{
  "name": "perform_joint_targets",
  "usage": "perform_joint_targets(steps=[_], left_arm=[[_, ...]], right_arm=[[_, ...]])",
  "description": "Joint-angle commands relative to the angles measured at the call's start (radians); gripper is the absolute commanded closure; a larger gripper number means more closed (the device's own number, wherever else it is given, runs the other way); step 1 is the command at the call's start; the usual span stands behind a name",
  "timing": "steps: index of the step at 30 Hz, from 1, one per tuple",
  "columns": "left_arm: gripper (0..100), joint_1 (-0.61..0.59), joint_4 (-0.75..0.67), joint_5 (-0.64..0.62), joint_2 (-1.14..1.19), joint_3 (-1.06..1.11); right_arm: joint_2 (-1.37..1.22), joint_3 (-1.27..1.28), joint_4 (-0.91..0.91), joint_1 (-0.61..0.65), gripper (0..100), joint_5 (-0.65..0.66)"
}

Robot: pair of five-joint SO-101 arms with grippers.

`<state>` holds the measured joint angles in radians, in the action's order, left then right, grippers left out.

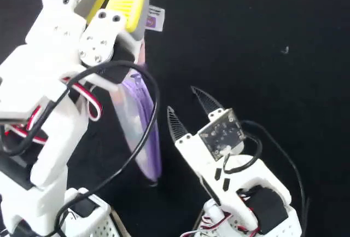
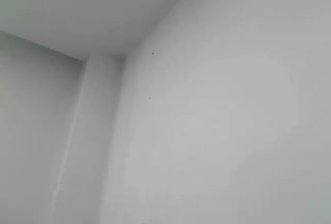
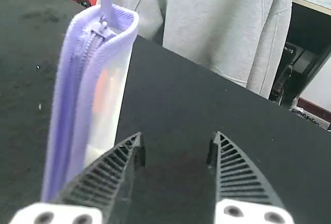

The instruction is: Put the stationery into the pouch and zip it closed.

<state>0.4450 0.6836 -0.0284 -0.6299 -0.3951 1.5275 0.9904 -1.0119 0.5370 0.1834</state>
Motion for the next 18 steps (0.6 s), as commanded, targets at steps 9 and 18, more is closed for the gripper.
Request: perform_joint_targets(steps=[9,18], left_arm=[[97,0.018,0.064,-0.015,0.011,-0.056],[97,0.018,0.061,-0.078,0.023,-0.051]], right_arm=[[-0.001,-0.053,0.058,-0.009,72.4,-0.112],[0.002,-0.054,0.02,0.041,65.8,-0.143]])
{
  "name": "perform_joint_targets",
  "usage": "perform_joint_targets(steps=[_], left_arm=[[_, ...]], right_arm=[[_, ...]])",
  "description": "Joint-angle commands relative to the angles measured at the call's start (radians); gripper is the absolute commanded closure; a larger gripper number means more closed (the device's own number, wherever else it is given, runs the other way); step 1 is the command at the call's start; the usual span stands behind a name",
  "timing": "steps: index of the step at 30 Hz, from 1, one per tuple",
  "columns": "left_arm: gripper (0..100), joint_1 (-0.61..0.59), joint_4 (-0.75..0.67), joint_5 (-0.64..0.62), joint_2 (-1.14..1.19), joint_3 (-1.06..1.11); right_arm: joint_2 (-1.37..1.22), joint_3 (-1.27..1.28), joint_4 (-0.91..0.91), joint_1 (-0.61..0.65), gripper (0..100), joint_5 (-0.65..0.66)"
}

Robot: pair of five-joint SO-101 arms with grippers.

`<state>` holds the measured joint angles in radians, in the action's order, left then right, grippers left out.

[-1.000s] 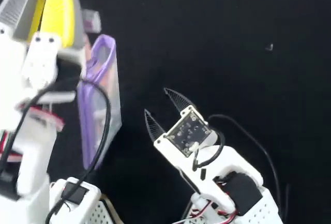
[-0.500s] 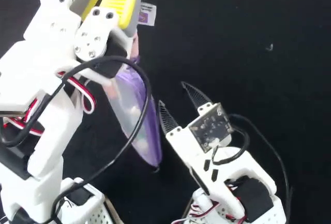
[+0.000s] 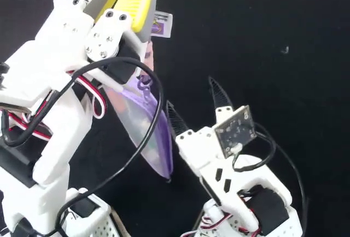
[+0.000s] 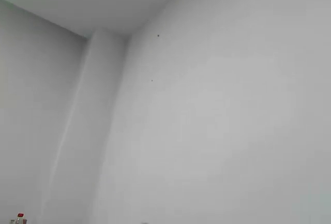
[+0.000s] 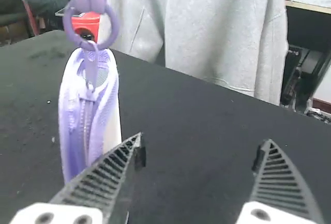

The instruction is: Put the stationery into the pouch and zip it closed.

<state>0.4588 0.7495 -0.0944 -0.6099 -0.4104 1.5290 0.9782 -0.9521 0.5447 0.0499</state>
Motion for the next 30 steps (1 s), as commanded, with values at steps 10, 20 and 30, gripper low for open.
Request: perform_joint_targets(steps=[10,20,30], left_arm=[[97,-0.002,-0.138,-0.009,0.002,0.116],[97,-0.005,-0.215,-0.009,0.002,0.17],[97,-0.007,-0.215,-0.009,0.003,0.171]], right_arm=[[0.315,-0.062,-0.166,0.029,65.5,0.009],[0.312,-0.038,-0.21,0.1,65.5,0.009],[0.229,-0.193,-0.287,0.169,65.5,0.006]])
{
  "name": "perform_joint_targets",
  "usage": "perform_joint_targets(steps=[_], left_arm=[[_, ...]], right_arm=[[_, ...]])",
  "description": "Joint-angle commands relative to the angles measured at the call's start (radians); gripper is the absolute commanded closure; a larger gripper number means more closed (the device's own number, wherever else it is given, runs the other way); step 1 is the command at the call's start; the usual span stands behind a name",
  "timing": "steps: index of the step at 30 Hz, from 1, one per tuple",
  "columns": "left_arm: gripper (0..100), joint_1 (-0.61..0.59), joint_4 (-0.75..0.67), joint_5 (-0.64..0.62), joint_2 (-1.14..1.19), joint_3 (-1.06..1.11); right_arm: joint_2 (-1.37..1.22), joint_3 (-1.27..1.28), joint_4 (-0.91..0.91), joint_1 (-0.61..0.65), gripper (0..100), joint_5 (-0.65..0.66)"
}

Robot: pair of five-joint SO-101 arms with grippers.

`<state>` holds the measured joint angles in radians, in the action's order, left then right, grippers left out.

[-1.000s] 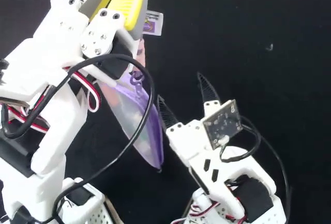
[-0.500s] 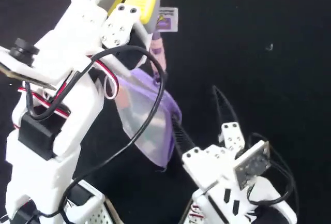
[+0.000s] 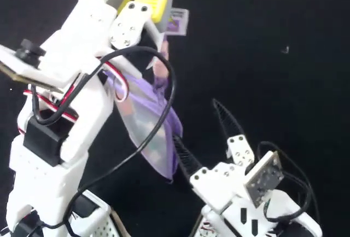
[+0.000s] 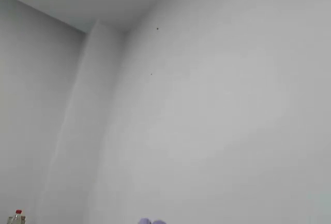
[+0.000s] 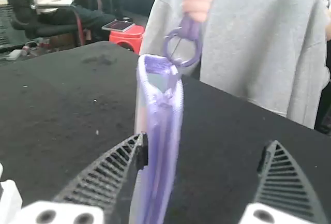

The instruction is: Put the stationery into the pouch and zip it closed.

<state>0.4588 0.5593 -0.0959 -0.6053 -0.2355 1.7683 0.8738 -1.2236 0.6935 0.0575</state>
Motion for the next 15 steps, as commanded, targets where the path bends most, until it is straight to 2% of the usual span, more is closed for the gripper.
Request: perform_joint_targets(steps=[1,9,15], left_arm=[[97,-0.007,-0.025,-0.008,-0.002,-0.004],[97,-0.007,-0.023,-0.008,-0.002,-0.004],[97,-0.007,-0.023,-0.008,-0.003,-0.004]], right_arm=[[-0.001,-0.102,-0.015,0.02,65.5,-0.014],[0.008,-0.09,-0.032,0.021,65.5,-0.055],[-0.03,0.07,0.049,0.058,65.5,-0.051]])
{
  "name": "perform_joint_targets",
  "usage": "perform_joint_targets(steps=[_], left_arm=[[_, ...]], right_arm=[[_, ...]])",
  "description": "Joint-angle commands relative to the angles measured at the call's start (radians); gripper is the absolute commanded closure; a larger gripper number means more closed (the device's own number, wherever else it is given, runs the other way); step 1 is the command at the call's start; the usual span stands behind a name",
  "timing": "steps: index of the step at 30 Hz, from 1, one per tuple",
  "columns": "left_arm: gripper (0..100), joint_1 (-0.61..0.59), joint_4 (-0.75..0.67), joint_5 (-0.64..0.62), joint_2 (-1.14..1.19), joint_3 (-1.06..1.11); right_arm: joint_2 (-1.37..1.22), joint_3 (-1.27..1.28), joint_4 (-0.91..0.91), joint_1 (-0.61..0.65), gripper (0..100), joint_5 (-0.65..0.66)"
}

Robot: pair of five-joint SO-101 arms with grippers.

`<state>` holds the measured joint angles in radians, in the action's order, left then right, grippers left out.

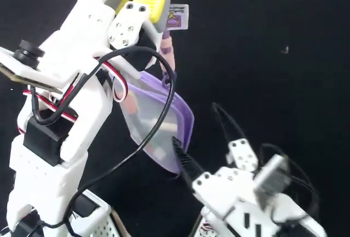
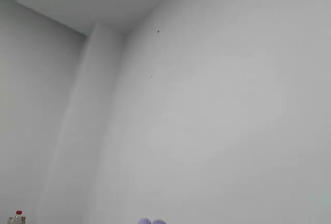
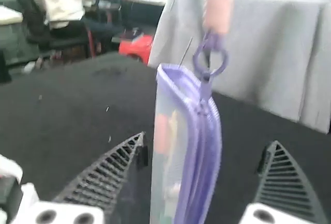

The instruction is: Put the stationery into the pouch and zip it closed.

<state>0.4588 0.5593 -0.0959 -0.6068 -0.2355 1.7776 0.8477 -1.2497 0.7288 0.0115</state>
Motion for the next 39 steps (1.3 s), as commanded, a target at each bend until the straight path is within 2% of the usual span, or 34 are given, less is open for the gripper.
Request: perform_joint_targets(steps=[1,6,11,13,17,23,25,29,33,39], left_arm=[[97,-0.007,-0.023,-0.008,-0.002,-0.004],[97,-0.007,-0.014,-0.009,-0.003,-0.004],[97,-0.007,0.038,-0.017,-0.012,-0.004],[97,-0.007,0.057,-0.017,-0.012,-0.004],[97,-0.007,0.121,-0.017,-0.014,-0.007],[97,-0.005,0.319,-0.009,-0.015,-0.015],[97,-0.016,0.384,-0.009,-0.031,-0.015],[97,-0.122,0.462,-0.009,-0.084,-0.004],[97,-0.245,0.459,-0.009,-0.124,-0.013],[97,-0.417,0.396,-0.008,-0.166,-0.004]], right_arm=[[-0.062,0.122,0.097,0.029,65.5,-0.008],[-0.176,0.166,0.157,0.091,65.8,-0.002],[-0.219,0.174,0.199,0.017,66.9,0.002],[-0.219,0.186,0.239,-0.038,73.7,0.002],[-0.226,0.183,0.284,-0.127,99.5,0.104],[-0.222,0.122,0.143,-0.173,98.8,0.189],[-0.228,0.12,0.103,-0.173,98.7,0.259],[-0.229,0.133,0.061,-0.173,98.8,0.341],[-0.229,0.071,-0.054,-0.169,98.8,0.423],[-0.229,0.07,-0.08,-0.172,98.8,0.479]])
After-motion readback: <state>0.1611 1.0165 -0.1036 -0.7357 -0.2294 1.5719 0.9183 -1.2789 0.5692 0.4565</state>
